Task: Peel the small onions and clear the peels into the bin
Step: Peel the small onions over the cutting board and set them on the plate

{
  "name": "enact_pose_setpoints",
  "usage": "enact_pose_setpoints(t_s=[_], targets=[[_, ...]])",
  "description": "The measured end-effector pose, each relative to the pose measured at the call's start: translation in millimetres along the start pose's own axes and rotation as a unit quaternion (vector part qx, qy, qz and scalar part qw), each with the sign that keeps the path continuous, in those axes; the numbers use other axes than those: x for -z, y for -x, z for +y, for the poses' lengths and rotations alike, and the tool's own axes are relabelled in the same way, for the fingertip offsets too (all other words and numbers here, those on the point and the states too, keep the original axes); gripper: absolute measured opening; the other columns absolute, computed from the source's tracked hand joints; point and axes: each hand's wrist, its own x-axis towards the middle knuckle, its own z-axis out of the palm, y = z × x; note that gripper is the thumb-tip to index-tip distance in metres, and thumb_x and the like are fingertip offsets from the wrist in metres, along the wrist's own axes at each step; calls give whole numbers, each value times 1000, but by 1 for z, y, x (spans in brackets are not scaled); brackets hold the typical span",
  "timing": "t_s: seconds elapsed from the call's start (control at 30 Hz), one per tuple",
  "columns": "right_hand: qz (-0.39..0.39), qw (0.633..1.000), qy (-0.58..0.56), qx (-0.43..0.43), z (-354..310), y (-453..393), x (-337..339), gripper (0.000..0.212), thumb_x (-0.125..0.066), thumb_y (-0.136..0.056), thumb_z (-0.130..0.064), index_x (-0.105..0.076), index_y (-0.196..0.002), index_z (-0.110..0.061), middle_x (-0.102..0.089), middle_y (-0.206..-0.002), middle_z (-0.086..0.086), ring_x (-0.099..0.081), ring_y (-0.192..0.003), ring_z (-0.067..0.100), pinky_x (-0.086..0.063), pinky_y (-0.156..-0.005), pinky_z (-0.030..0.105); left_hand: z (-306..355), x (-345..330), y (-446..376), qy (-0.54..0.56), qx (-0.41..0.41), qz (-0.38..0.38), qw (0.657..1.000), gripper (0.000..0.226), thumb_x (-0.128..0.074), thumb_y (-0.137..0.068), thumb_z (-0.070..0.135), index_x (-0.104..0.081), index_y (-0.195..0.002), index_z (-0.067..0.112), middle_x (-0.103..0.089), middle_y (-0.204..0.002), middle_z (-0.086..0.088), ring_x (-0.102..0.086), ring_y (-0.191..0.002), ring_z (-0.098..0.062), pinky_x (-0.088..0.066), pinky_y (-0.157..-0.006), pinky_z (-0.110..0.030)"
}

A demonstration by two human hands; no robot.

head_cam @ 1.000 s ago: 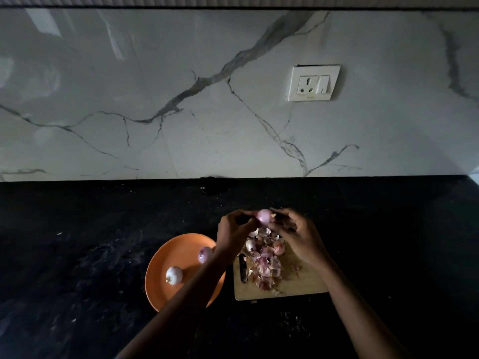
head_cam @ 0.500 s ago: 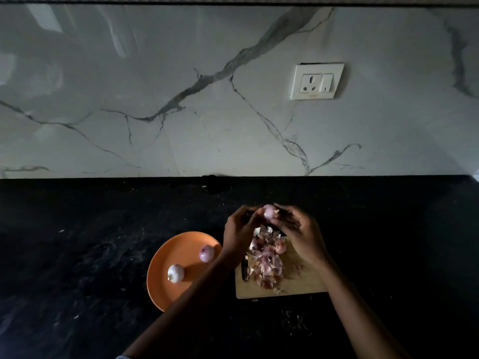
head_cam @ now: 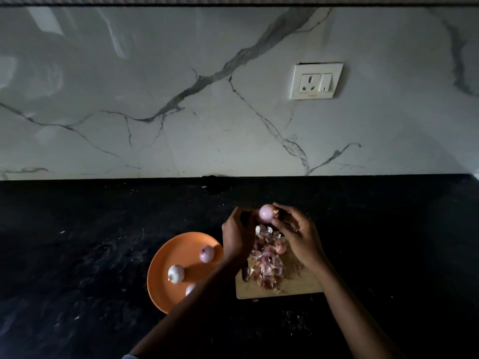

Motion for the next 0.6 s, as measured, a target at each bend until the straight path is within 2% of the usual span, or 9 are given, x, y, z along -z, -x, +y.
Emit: enact_pose_setpoints(t_s=[0.1,0.17,0.23,0.3,0.37,0.47,0.5,0.6], targets=[[-8,1000,-15,-7,0,3,1,35,-71,-92,-19,-66,-126,-23,-70,-123,-9,-64,-118,8,-52,-99,29,-7,-2,0,-28,1,-44,999,3,-66,-93,26,-68,-92,25,-71,-84,11,-65,-78,1,-51,-67,-22],[-7,999,-30,-20,2,6,0,33,-71,-92,-19,-66,-124,-25,-70,-123,-10,-64,-117,7,-52,-99,27,-9,-3,1,-48,-7,-58,997,4,-67,-92,24,-69,-95,22,-69,-84,11,-64,-78,0,-45,-63,-14],[0,998,-49,-47,3,7,1,32,-69,-92,-23,-66,-124,-28,-71,-121,-10,-65,-115,5,-53,-95,25,-6,-2,1,-35,-6,-66,997,7,-69,-90,23,-66,-92,29,-69,-83,13,-64,-79,1,-48,-67,-13],[7,996,-62,-64,3,7,4,35,-66,-92,-31,-63,-127,-30,-70,-123,-10,-64,-115,4,-52,-89,21,-5,-3,-2,17,22,-99,995,14,-68,-88,25,-66,-90,38,-73,-88,10,-71,-84,-7,-58,-78,-30],[9,996,-68,-57,0,5,8,42,-63,-94,-33,-59,-136,-29,-67,-129,-10,-61,-119,2,-51,-91,17,-7,-4,-6,62,56,-139,987,21,-62,-92,23,-68,-90,42,-75,-95,5,-73,-91,-21,-59,-86,-48],[11,998,-52,-41,-3,-1,13,42,-64,-95,-25,-60,-136,-23,-66,-129,-9,-61,-119,1,-48,-90,13,-4,-1,-8,99,61,-170,979,15,-59,-90,43,-72,-98,44,-76,-101,0,-72,-98,-26,-55,-93,-52],[12,999,-39,-34,-4,-2,13,40,-67,-94,-25,-62,-133,-23,-67,-127,-9,-62,-118,1,-48,-90,13,1,0,-6,122,64,-177,975,18,-60,-92,45,-72,-104,39,-76,-103,-3,-72,-99,-26,-56,-93,-49],[2,1000,6,-24,-5,-6,13,37,-72,-88,-33,-65,-124,-33,-69,-122,-12,-64,-113,1,-51,-92,17,10,0,-5,195,73,-191,959,31,-63,-96,35,-67,-122,18,-73,-110,-11,-71,-101,-26,-58,-90,-41]])
